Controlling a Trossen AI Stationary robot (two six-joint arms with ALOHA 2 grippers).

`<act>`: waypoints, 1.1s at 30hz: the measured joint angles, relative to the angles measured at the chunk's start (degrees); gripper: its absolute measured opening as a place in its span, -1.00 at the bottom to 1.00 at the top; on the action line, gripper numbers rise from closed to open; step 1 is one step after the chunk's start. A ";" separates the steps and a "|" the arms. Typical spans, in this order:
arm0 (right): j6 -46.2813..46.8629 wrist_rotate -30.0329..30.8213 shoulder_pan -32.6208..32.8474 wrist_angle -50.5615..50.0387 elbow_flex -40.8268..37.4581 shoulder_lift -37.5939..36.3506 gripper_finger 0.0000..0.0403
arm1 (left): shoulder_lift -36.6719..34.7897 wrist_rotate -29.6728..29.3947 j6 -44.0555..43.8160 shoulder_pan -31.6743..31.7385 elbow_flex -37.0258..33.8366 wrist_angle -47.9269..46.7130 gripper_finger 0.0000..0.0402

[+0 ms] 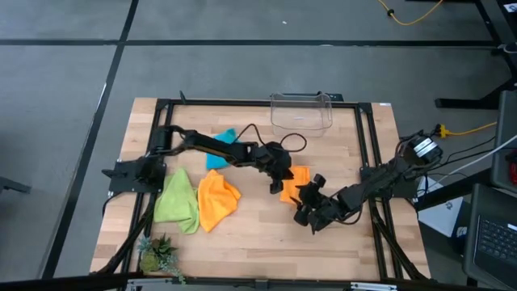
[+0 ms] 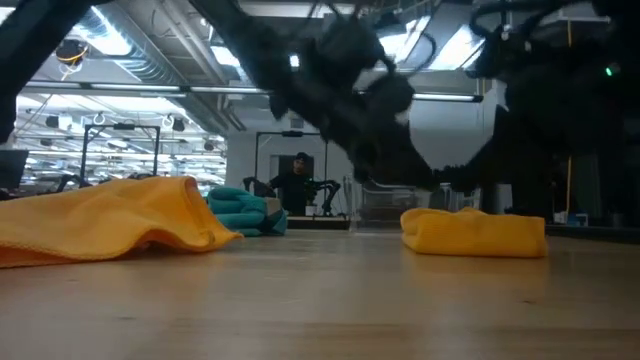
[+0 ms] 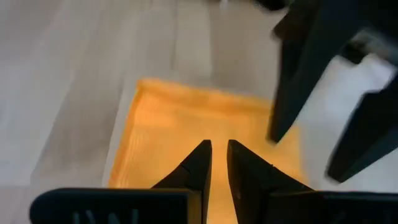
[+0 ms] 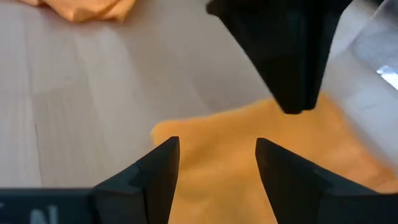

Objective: Fold microfiber towels
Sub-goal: Fold the right orange microfiber towel

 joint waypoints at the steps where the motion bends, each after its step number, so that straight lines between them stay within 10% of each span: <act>1: -0.17 0.00 0.00 -1.33 0.44 -0.61 0.06 | -1.51 0.00 0.23 0.01 0.00 -2.25 -0.78; 21: 7.65 7.77 -9.34 -11.82 1.57 -5.58 0.06 | -21.71 -6.14 -0.48 -5.72 -0.04 -37.56 -0.78; 33: -6.45 -19.37 -18.82 -14.49 2.31 -7.67 0.06 | -21.37 -6.47 -0.74 -10.47 -0.09 -43.70 -0.78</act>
